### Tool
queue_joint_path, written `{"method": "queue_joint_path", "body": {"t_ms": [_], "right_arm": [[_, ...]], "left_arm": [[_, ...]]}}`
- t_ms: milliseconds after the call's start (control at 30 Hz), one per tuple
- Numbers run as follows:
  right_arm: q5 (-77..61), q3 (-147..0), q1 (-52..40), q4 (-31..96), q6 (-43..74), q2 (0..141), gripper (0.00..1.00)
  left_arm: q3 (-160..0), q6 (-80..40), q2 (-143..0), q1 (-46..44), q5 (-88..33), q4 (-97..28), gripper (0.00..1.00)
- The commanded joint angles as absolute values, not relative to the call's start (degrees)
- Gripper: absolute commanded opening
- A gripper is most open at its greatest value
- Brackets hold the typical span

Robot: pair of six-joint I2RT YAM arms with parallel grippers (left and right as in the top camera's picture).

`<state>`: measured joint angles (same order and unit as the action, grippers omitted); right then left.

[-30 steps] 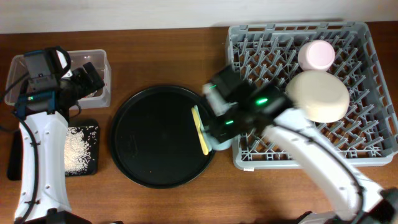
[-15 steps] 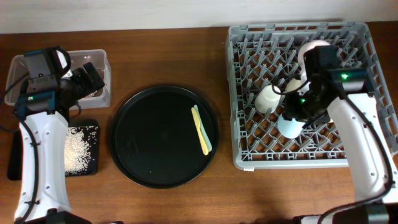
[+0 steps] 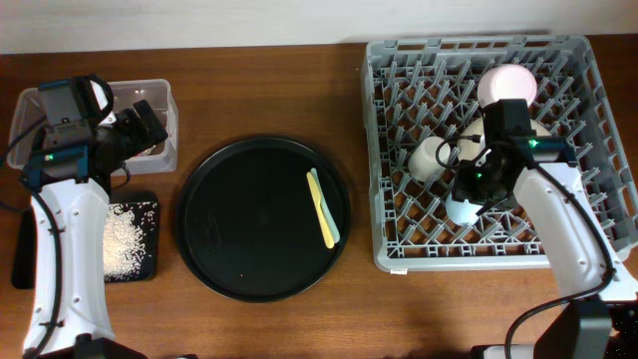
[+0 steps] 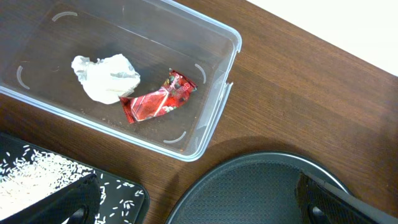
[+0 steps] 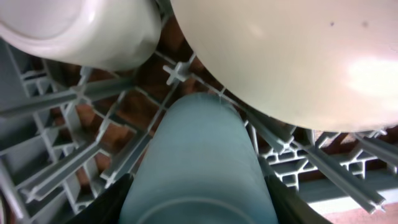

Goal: Sort waste into correct bins and load items into the dishwasher rack
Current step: 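Open the right gripper and move it back to the utensils on the tray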

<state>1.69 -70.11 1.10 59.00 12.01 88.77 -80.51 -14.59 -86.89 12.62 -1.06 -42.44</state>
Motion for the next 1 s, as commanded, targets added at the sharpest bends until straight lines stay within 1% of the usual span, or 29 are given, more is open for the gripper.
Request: {"method": "queue_joint_path", "body": {"t_ms": [0,200,233,267,300,333,500,533,567,667,733,800,867,967], "right_arm": [[3.7,-66.9,1.6,56.4,12.3,88.5,0.4],[3.7,-66.4,1.6,55.2,12.3,88.5,0.4],[3.7,-66.4,1.6,55.3,12.3,88.5,0.65],[3.7,-66.4,1.6,55.2,12.3,88.5,0.8],[3.7,-66.4,1.6,55.2,12.3,88.5,0.9],[3.7,-66.4,1.6,55.2,12.3,88.5,0.98],[2.8,-68.1,1.6,55.7,12.3,88.4,0.98],[0.3,-72.7,1.6,59.2,10.1,88.3,0.98],[-0.4,-75.5,1.6,61.5,9.8,88.2,1.0],[-2.9,-87.8,0.1,71.0,9.0,88.1,0.99],[-10.3,-95.5,-3.6,75.4,5.8,88.1,0.99],[-16.5,-96.7,-8.9,75.7,5.5,88.1,0.98],[-18.9,-96.6,-14.8,75.6,3.2,88.6,0.98],[-18.9,-96.6,-24.6,72.6,3.4,90.9,0.98]], "left_arm": [[-81.3,-14.5,-86.7,12.8,-1.1,-42.3,0.99],[-81.3,-14.5,-86.7,12.8,-1.1,-42.3,0.99],[-81.3,-14.5,-86.7,12.8,-1.1,-42.3,0.99],[-81.3,-14.5,-86.7,12.8,-1.1,-42.3,0.99],[-81.3,-14.5,-86.7,12.8,-1.1,-42.3,0.99],[-81.3,-14.5,-86.7,12.8,-1.1,-42.3,0.99],[-81.3,-14.5,-86.7,12.8,-1.1,-42.3,0.99],[-81.3,-14.5,-86.7,12.8,-1.1,-42.3,0.99],[-81.3,-14.5,-86.7,12.8,-1.1,-42.3,0.99],[-81.3,-14.5,-86.7,12.8,-1.1,-42.3,0.99],[-81.3,-14.5,-86.7,12.8,-1.1,-42.3,0.99],[-81.3,-14.5,-86.7,12.8,-1.1,-42.3,0.99],[-81.3,-14.5,-86.7,12.8,-1.1,-42.3,0.99],[-81.3,-14.5,-86.7,12.8,-1.1,-42.3,0.99]]}}
